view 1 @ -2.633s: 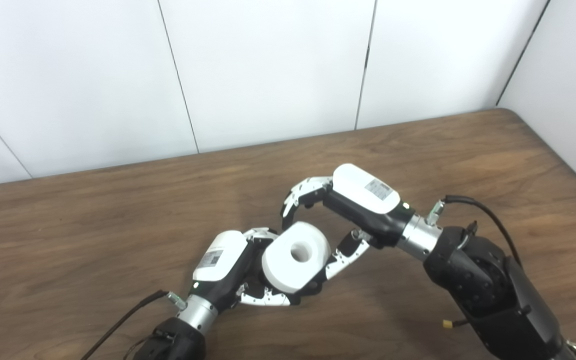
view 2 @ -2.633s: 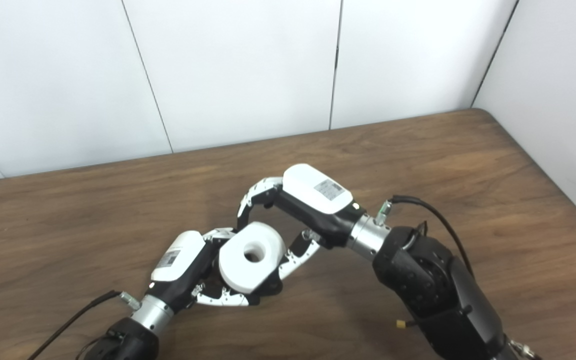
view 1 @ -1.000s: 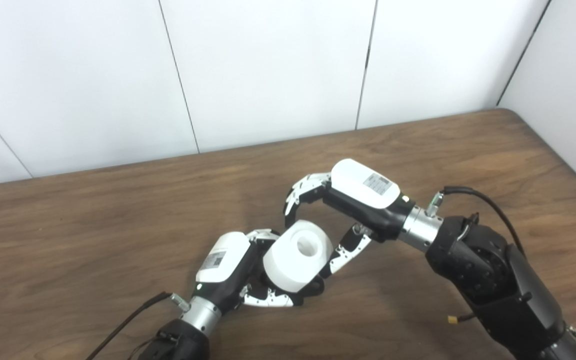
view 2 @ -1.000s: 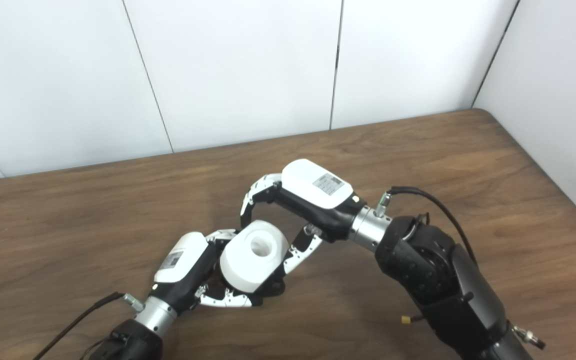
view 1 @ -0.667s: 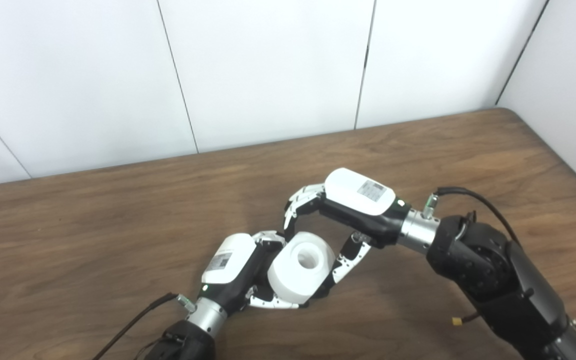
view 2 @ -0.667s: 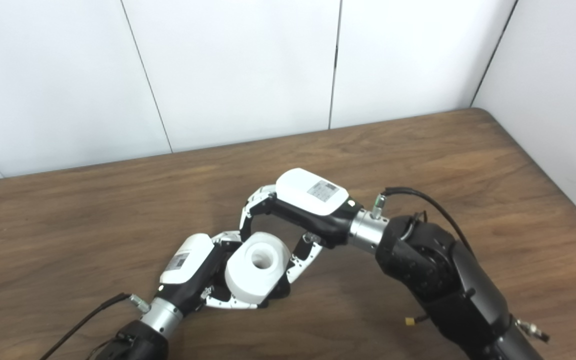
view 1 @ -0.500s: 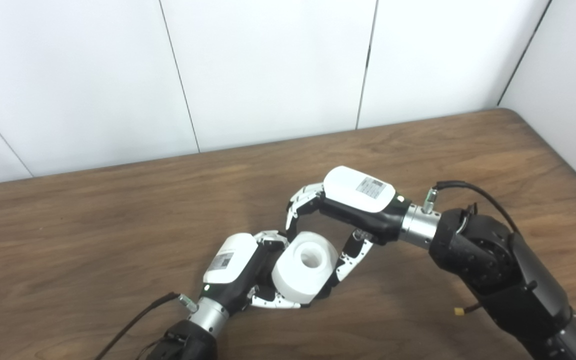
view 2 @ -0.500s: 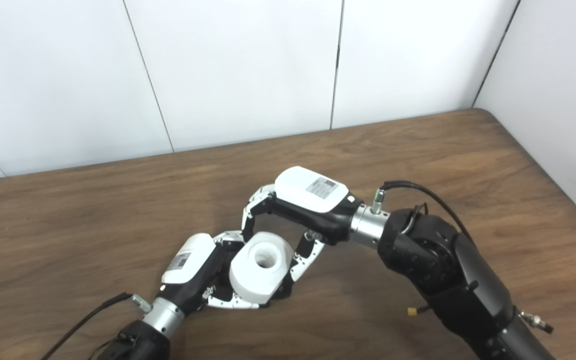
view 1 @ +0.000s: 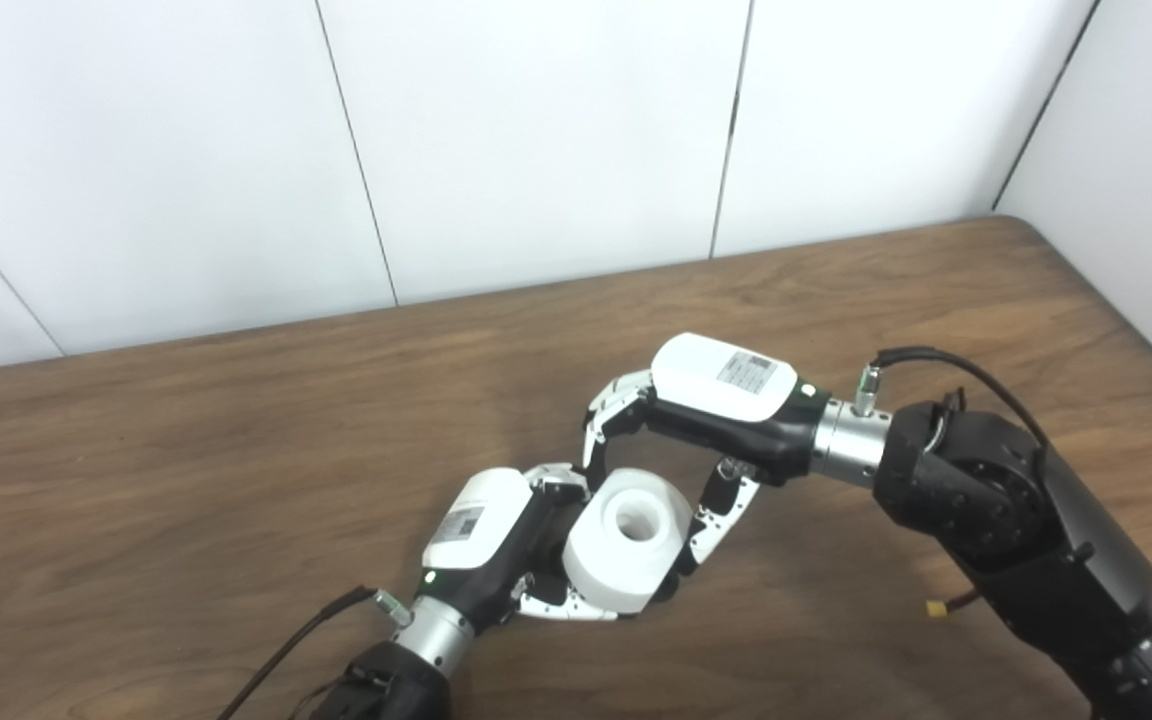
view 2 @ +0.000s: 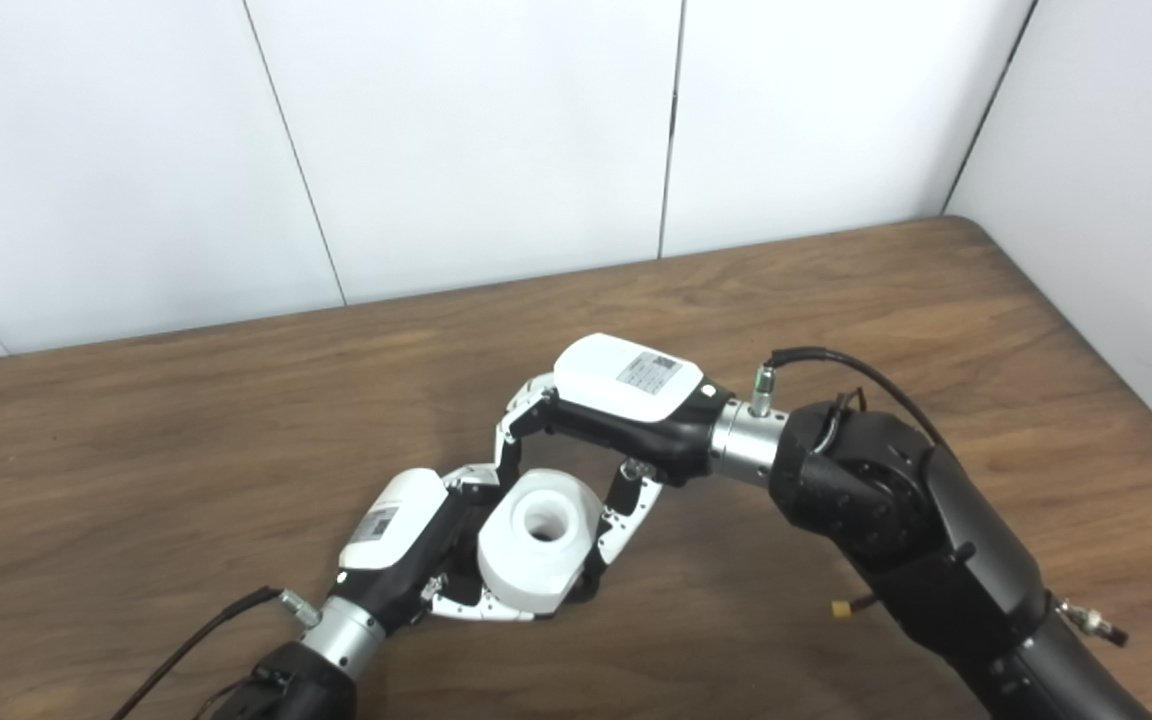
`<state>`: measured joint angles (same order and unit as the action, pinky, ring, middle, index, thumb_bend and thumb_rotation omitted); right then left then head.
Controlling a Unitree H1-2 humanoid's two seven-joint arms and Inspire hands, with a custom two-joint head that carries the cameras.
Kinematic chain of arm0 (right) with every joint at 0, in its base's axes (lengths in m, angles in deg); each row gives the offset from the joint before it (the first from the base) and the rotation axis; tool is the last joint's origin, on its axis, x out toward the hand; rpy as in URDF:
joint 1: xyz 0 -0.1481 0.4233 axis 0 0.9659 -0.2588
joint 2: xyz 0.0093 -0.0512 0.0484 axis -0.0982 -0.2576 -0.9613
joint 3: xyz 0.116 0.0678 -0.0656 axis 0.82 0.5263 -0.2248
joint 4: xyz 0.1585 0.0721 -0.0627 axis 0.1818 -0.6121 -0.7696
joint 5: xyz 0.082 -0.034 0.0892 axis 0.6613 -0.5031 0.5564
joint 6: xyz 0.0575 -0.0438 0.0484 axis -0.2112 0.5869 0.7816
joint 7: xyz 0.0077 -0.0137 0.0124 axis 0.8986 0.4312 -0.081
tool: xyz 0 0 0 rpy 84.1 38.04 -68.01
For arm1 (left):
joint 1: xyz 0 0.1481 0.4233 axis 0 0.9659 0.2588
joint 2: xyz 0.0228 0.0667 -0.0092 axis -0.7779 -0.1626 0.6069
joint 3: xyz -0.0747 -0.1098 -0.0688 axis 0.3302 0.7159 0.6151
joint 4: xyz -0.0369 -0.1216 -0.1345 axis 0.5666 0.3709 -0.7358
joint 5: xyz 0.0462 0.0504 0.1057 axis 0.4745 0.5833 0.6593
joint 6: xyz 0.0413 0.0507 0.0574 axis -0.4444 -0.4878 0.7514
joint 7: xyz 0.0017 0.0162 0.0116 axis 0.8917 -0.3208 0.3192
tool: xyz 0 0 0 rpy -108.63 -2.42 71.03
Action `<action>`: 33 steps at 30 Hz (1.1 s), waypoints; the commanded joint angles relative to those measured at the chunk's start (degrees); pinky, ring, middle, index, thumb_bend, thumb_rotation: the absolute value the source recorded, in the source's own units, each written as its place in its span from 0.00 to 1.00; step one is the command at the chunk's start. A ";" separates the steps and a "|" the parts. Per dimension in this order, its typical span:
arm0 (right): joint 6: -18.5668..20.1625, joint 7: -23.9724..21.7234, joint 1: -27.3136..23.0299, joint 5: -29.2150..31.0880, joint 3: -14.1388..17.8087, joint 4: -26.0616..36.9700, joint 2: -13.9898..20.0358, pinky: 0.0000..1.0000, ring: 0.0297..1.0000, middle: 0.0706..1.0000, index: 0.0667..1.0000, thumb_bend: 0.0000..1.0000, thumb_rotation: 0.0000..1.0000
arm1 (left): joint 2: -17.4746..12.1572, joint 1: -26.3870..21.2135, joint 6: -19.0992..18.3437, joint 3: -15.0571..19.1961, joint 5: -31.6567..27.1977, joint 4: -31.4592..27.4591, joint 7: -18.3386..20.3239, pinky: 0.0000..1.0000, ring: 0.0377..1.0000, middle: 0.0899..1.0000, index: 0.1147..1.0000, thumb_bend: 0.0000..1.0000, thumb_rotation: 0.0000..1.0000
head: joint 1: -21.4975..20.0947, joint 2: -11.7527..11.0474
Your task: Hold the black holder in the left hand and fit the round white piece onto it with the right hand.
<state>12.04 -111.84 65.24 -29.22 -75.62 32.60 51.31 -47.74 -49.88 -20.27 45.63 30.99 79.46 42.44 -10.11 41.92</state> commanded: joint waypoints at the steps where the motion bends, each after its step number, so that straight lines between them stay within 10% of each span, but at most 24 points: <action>1: -0.79 -0.90 -1.54 0.67 -0.22 1.32 1.53 0.61 0.75 0.62 0.44 0.52 0.13 | 0.44 -0.78 0.33 0.10 0.30 -1.25 -1.25 0.98 0.83 0.68 0.42 0.52 0.05 | 0.01 -0.11; 33: -3.04 -1.45 -1.19 -2.21 -5.43 -2.68 0.66 0.62 0.77 0.64 0.44 0.52 0.13 | 1.26 0.16 -0.79 -0.92 1.29 -2.73 -1.14 0.96 0.83 0.67 0.42 0.52 0.06 | 1.88 0.30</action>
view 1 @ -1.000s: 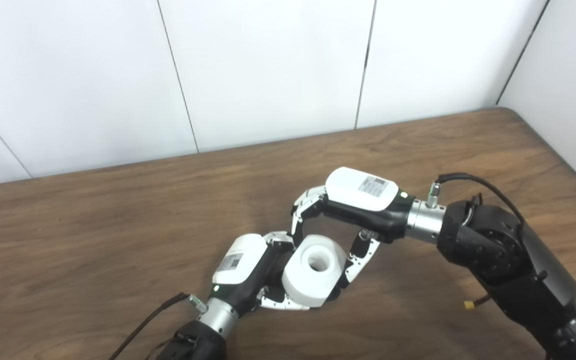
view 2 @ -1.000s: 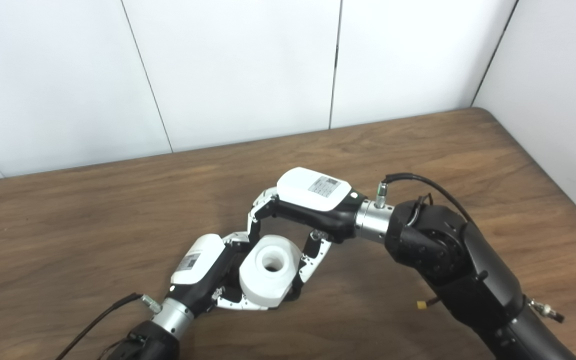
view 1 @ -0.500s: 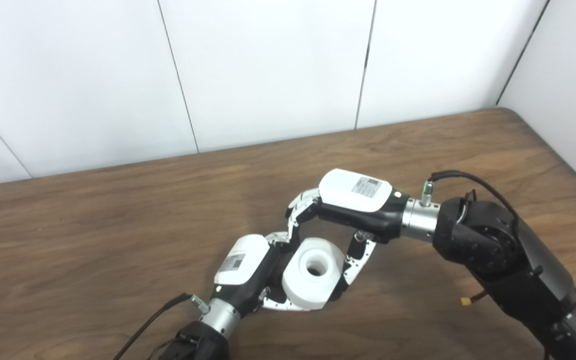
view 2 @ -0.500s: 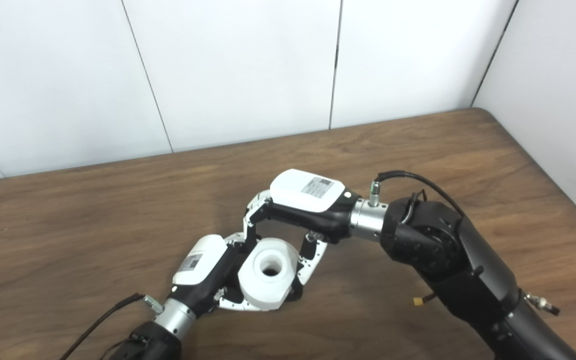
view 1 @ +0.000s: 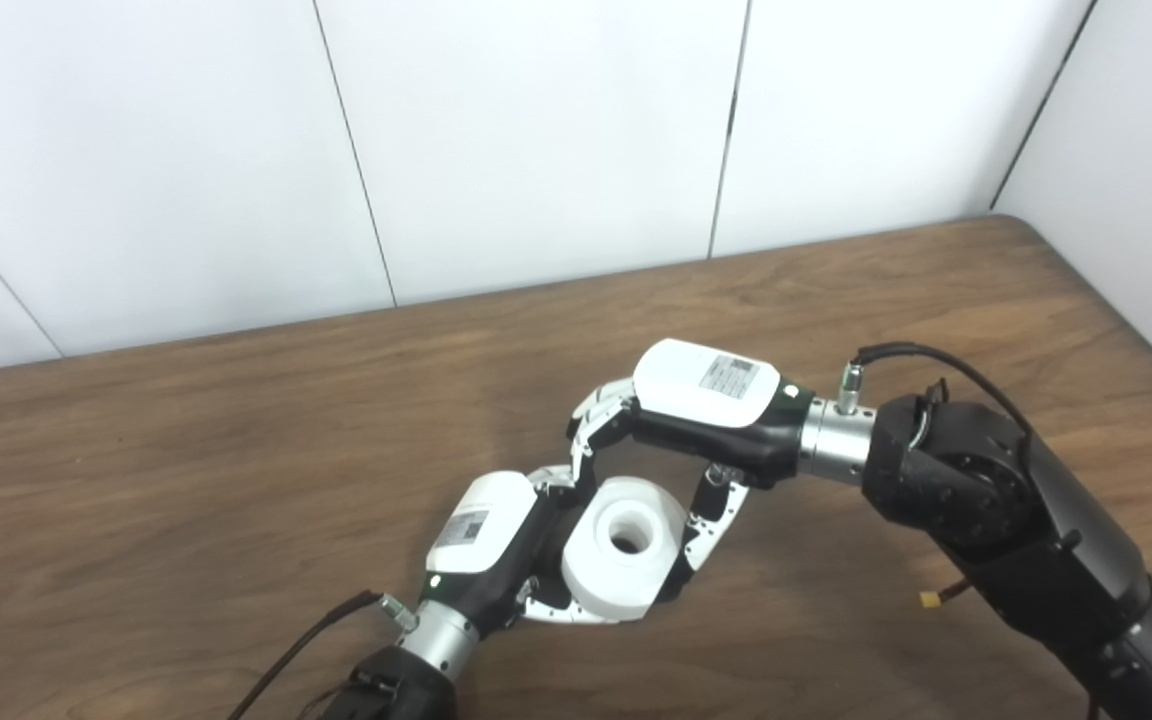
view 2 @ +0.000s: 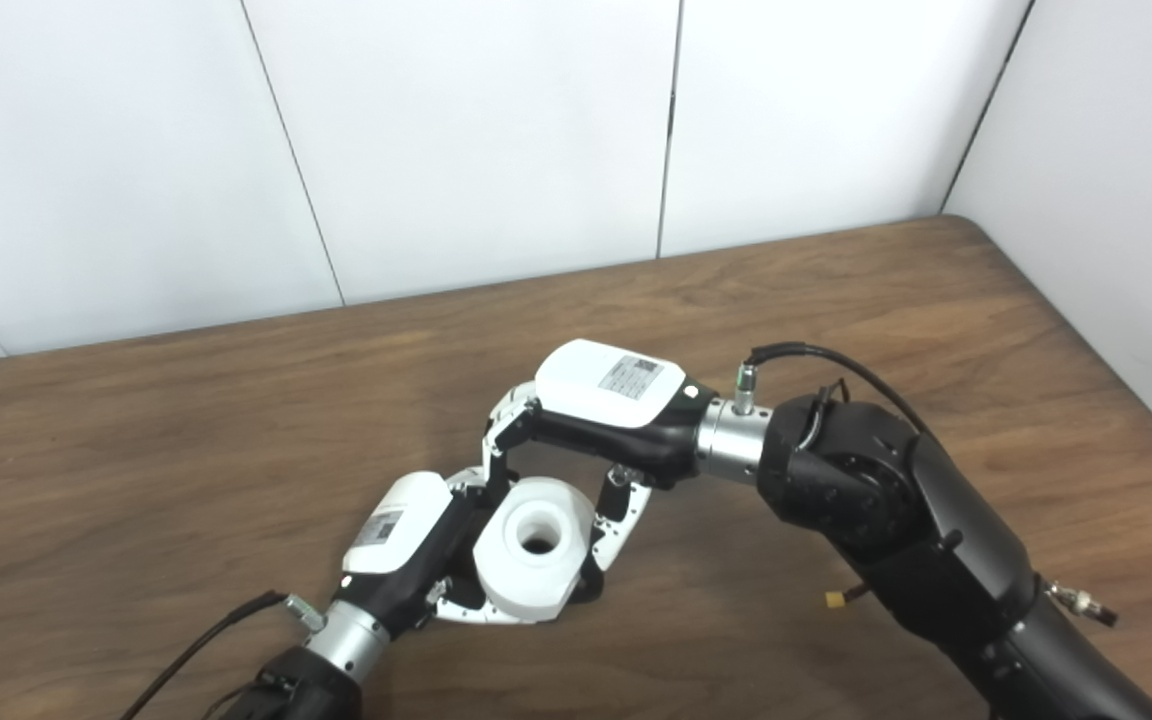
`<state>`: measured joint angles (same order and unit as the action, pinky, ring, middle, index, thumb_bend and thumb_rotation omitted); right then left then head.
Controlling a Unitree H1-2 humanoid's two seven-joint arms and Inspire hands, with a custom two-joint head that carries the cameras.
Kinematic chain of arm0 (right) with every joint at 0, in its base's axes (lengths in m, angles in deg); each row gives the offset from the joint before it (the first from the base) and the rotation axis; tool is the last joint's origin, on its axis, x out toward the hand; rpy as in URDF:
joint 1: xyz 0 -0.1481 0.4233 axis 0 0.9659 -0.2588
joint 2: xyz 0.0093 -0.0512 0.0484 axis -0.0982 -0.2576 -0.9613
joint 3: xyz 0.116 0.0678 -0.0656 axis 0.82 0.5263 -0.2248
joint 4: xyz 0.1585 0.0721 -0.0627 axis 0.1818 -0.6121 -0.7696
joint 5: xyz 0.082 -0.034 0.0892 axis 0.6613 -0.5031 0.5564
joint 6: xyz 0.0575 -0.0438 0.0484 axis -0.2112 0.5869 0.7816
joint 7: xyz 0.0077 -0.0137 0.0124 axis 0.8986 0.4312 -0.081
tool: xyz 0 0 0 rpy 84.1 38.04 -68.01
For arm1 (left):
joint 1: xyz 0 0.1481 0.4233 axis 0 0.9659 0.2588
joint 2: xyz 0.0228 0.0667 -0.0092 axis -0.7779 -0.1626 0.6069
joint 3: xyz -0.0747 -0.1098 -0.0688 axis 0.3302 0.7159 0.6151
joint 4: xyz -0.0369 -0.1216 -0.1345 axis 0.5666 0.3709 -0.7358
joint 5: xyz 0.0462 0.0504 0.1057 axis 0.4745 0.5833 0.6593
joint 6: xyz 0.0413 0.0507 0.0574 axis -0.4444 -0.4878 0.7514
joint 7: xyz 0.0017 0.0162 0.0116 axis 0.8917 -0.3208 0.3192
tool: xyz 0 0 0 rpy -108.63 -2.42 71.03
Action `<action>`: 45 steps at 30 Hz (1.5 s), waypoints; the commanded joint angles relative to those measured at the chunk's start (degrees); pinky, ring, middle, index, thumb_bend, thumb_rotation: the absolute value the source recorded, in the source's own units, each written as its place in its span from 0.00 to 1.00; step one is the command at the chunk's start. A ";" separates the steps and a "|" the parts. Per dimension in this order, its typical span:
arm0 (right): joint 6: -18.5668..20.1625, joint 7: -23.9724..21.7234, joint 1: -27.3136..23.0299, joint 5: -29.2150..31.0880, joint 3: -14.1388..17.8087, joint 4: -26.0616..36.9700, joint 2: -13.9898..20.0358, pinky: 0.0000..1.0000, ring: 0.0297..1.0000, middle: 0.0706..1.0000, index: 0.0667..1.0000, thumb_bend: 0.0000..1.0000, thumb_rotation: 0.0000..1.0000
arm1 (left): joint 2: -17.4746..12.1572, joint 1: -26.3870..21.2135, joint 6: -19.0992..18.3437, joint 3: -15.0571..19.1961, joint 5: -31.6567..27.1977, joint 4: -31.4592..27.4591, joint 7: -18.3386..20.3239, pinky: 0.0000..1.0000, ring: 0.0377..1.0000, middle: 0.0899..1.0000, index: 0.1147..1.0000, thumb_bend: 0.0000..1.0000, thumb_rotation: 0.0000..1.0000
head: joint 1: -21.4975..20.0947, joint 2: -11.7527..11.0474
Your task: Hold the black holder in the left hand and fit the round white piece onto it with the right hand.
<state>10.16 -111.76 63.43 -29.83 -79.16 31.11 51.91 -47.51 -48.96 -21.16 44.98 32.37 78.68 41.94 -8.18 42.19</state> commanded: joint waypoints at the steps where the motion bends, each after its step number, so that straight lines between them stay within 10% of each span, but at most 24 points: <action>1: -1.15 -1.31 0.69 -1.83 -2.12 -1.46 -0.11 0.62 0.77 0.64 0.44 0.52 0.13 | 0.97 -0.74 -0.03 -0.26 0.01 -2.09 -0.56 0.96 0.83 0.67 0.42 0.52 0.06 | -0.05 0.04; 24: -3.23 4.13 2.09 -3.77 -7.03 -7.70 -1.48 0.62 0.77 0.64 0.44 0.52 0.13 | 0.84 -0.29 -2.36 -1.05 1.16 -3.35 0.01 0.96 0.84 0.68 0.42 0.52 0.06 | 1.24 0.57; 45: 11.16 -5.97 -1.46 -11.88 -10.33 -0.05 -0.44 0.67 0.75 0.64 0.44 0.52 0.13 | 1.88 -0.52 -2.12 -1.62 0.69 -2.08 -1.02 0.98 0.84 0.69 0.42 0.52 0.06 | 1.28 0.12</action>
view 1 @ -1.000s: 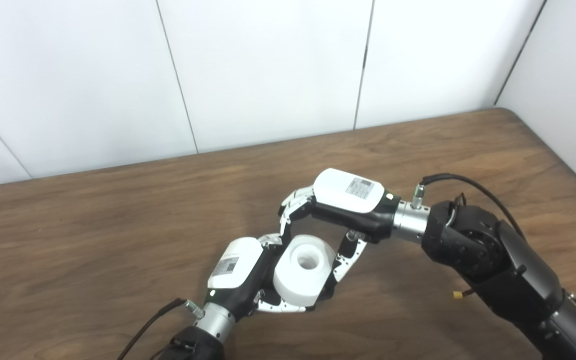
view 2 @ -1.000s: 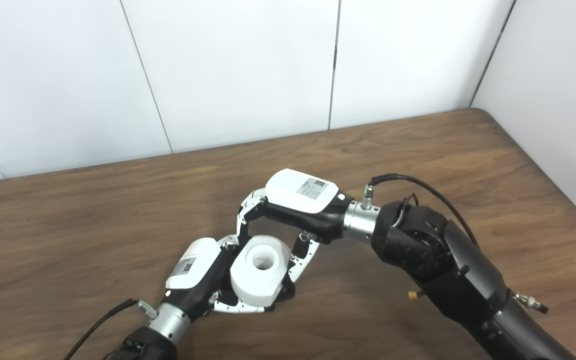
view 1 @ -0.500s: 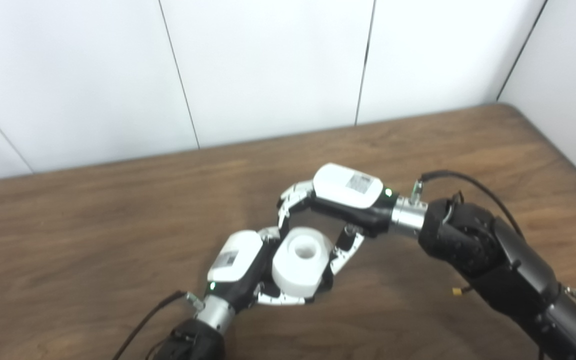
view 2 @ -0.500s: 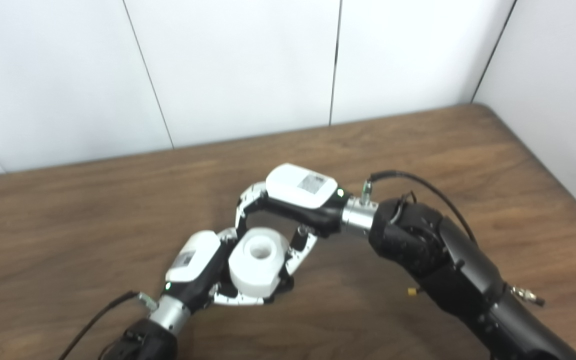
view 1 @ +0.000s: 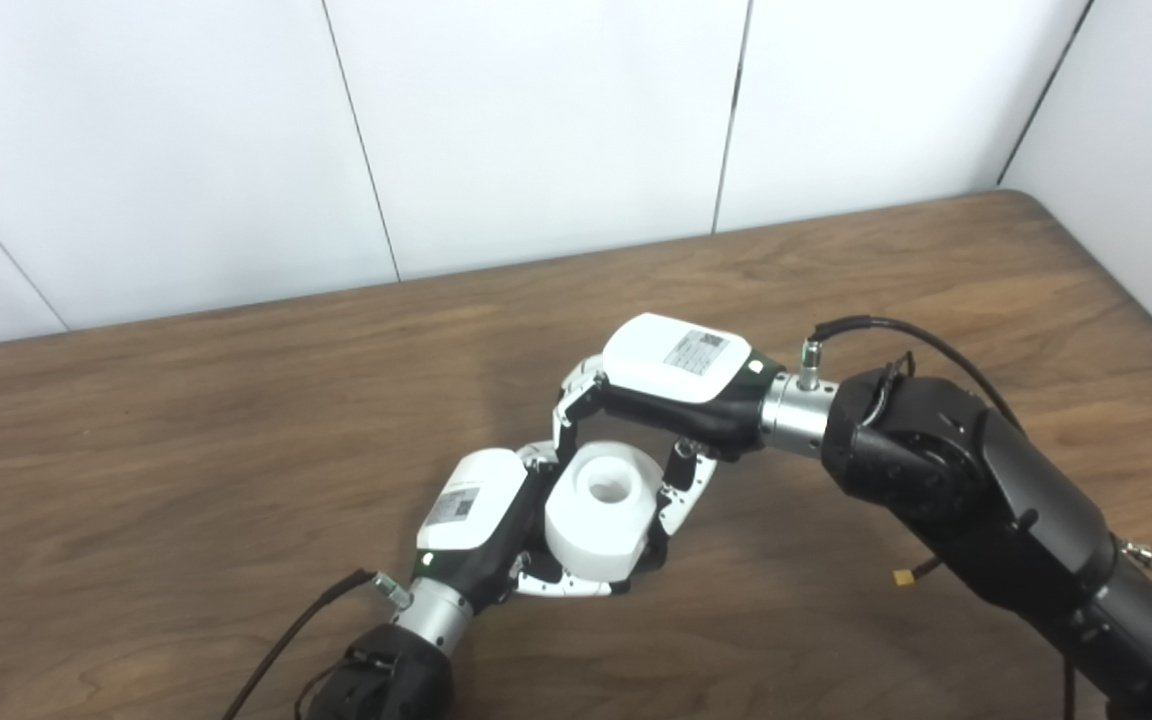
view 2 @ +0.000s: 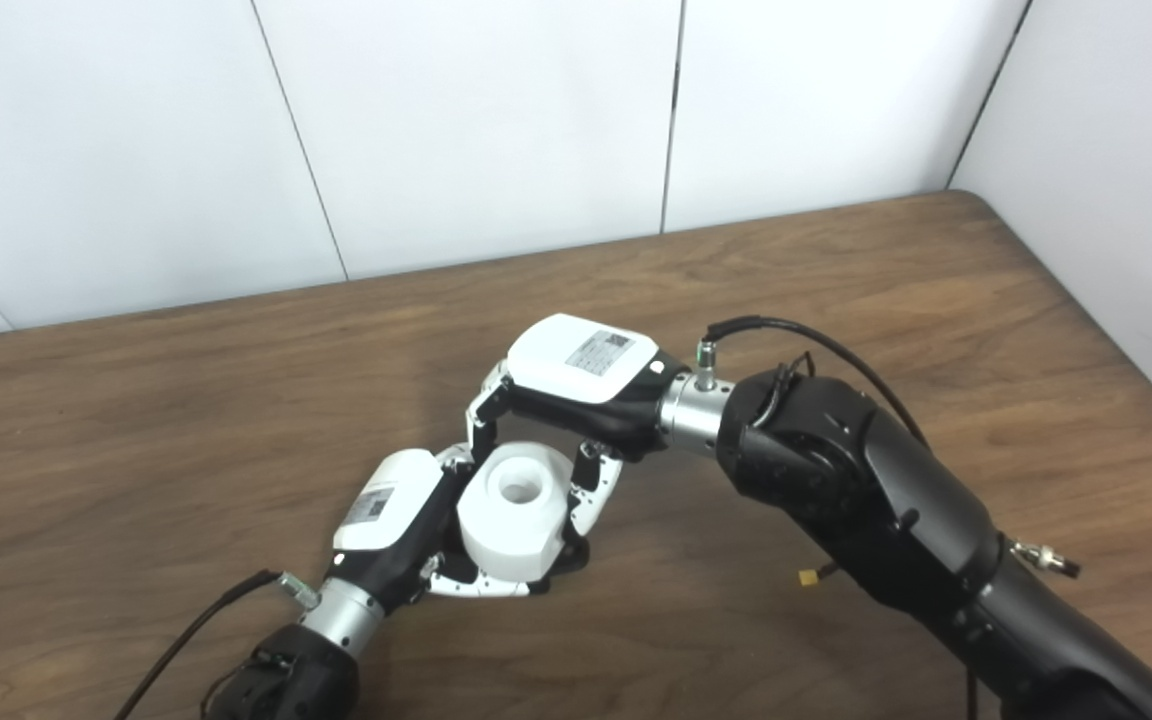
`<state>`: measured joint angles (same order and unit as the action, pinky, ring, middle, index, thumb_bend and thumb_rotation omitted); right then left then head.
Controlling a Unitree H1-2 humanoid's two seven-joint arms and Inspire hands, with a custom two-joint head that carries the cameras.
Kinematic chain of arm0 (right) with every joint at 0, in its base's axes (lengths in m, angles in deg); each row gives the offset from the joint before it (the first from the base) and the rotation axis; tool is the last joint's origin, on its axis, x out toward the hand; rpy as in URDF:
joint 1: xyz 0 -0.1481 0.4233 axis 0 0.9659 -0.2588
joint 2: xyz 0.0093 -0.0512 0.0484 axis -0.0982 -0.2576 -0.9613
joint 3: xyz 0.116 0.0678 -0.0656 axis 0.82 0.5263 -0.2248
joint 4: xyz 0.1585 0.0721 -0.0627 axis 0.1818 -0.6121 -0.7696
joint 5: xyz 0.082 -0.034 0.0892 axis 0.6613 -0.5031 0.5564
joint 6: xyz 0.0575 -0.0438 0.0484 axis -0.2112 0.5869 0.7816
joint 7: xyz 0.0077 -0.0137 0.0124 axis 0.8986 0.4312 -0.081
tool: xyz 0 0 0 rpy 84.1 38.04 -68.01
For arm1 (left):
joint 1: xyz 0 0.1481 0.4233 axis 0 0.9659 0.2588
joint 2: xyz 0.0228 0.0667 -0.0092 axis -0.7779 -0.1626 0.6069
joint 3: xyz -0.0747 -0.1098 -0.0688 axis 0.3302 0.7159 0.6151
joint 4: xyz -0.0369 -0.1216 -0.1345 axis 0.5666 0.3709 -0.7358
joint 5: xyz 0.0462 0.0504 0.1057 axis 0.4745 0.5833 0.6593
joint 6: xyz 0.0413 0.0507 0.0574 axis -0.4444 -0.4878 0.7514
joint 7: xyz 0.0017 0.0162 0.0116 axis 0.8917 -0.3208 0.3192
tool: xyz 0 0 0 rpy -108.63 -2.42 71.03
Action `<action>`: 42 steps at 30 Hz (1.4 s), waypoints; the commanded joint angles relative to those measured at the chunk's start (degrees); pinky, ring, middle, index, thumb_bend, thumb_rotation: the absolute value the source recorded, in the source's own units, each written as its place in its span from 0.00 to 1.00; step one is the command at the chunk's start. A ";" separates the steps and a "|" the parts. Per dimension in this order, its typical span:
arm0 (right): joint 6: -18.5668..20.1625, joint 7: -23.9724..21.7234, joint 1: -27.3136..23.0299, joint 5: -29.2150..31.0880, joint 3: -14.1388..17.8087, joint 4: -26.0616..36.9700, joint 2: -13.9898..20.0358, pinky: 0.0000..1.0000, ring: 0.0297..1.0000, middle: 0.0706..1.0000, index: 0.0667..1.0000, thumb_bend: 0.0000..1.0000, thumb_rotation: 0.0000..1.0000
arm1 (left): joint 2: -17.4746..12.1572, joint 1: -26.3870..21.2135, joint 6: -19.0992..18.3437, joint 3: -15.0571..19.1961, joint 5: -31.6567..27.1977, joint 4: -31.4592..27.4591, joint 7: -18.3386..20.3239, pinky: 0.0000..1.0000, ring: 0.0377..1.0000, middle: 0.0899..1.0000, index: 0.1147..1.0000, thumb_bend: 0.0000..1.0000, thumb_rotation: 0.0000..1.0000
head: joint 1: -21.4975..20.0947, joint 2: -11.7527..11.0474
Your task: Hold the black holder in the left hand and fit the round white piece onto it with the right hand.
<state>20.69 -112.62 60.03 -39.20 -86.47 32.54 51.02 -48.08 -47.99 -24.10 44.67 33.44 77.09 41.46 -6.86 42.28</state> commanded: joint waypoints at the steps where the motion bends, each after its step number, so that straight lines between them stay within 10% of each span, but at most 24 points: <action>1: 0.89 -5.21 2.02 -3.08 -3.08 -1.21 0.34 0.67 0.75 0.63 0.44 0.52 0.13 | 2.42 -1.49 0.84 -1.29 -0.42 -0.48 -0.49 0.98 0.84 0.69 0.42 0.52 0.06 | -0.05 0.03; 42: -3.60 -2.81 -1.88 -5.60 3.71 2.06 -0.05 0.59 0.72 0.61 0.44 0.52 0.13 | 1.93 -1.78 2.10 -0.60 -1.07 2.35 -2.73 1.00 0.84 0.69 0.41 0.52 0.05 | 0.32 -1.44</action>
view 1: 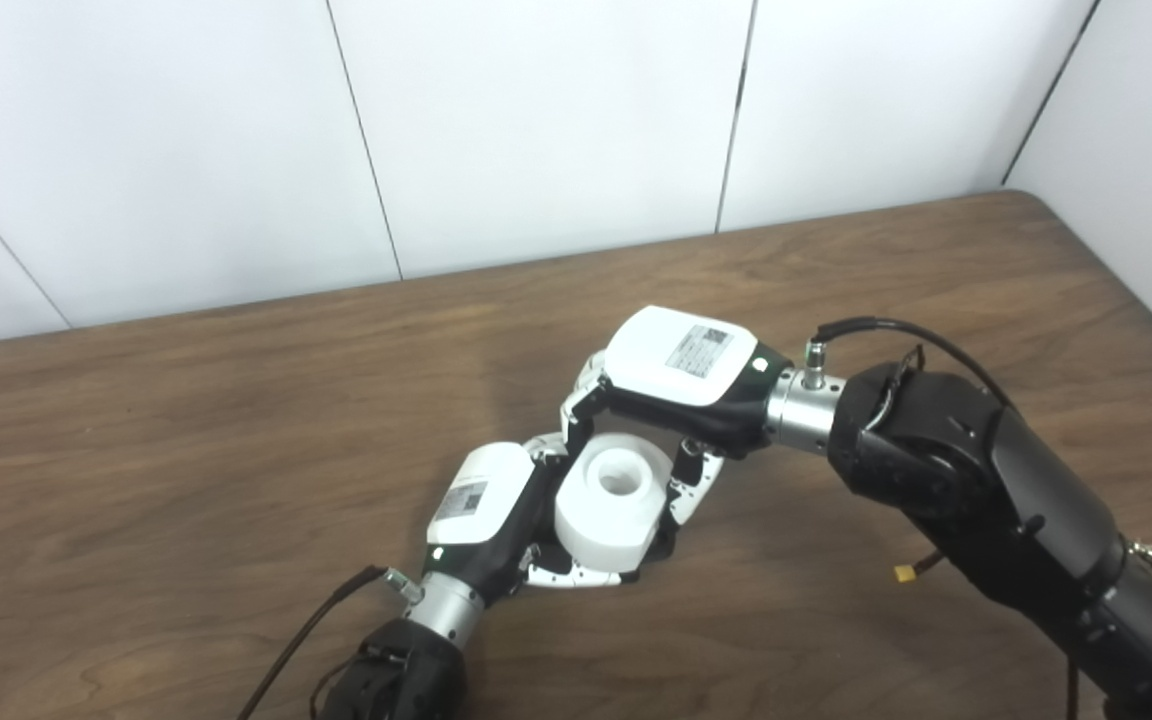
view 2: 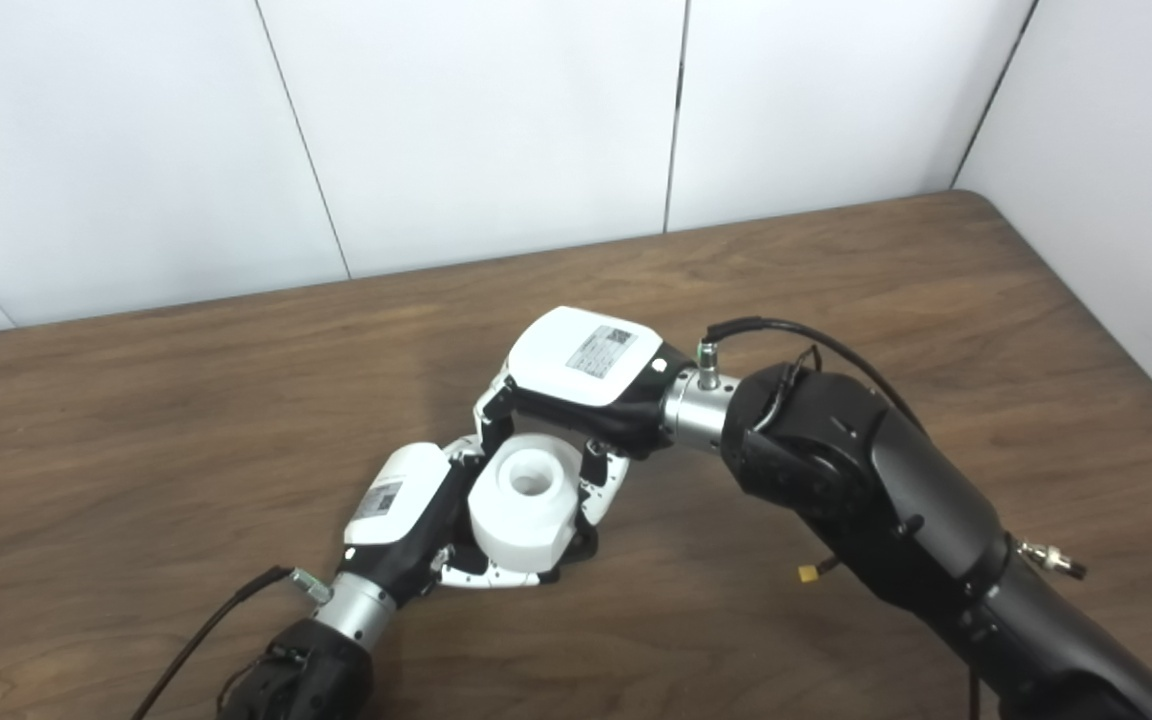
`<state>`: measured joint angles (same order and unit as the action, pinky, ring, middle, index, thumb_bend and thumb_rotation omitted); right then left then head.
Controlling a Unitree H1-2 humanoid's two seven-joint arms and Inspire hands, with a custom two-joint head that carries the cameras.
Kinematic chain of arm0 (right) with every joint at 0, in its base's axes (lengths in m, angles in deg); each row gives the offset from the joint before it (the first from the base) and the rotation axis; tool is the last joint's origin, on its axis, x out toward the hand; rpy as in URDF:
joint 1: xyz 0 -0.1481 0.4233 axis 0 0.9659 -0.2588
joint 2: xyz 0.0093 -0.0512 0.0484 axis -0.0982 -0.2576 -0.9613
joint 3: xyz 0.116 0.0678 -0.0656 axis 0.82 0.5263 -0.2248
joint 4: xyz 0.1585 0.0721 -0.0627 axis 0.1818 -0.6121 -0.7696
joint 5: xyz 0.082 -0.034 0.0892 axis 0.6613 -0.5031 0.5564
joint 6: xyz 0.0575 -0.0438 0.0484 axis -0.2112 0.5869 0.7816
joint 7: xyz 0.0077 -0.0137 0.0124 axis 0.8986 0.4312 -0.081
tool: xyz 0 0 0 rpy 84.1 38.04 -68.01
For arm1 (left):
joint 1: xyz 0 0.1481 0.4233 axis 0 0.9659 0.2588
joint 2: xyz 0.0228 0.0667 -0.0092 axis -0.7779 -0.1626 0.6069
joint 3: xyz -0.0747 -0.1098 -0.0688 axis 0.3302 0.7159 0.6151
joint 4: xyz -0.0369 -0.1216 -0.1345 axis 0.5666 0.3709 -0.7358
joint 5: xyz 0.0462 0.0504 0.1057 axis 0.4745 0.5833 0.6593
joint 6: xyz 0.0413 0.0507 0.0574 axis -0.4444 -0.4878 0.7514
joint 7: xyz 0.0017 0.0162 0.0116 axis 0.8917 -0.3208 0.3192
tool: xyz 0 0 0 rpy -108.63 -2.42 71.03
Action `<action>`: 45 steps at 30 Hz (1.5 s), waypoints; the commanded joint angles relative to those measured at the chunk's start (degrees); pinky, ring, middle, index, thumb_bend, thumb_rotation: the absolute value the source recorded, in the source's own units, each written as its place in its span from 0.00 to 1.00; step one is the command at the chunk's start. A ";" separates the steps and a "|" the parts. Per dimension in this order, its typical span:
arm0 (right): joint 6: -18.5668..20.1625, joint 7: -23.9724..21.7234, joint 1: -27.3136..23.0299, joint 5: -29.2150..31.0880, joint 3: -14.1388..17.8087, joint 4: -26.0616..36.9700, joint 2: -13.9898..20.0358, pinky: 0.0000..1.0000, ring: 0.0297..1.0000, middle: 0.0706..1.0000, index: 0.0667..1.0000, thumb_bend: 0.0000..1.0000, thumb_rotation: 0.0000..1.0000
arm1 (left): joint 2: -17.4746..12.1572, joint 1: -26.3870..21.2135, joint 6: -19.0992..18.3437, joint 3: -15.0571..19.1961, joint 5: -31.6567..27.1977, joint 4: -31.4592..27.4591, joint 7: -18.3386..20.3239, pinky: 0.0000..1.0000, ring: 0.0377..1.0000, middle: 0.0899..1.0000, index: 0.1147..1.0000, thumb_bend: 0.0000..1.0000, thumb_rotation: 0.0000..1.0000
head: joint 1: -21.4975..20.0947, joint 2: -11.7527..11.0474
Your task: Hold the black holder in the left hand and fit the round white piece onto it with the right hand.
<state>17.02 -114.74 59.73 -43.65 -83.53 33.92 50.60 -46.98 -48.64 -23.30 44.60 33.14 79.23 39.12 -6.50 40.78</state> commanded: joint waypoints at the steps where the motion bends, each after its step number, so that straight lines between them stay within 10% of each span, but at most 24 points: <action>1: 0.10 -0.83 -1.74 -1.38 0.99 0.92 0.31 0.59 0.72 0.61 0.44 0.52 0.13 | 0.81 -1.11 1.28 -0.52 -0.79 0.17 -0.38 1.00 0.84 0.69 0.41 0.52 0.05 | -0.03 0.05; 45: -13.60 5.13 3.26 -9.74 2.59 5.22 -1.25 0.60 0.70 0.60 0.44 0.52 0.13 | -0.13 -1.25 2.60 0.43 -1.22 1.25 -0.37 0.99 0.84 0.70 0.42 0.52 0.05 | -0.06 -0.82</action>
<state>5.24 -110.05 63.49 -53.51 -81.28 37.37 49.32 -47.25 -48.96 -20.90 45.00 32.33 80.25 38.99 -6.50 39.90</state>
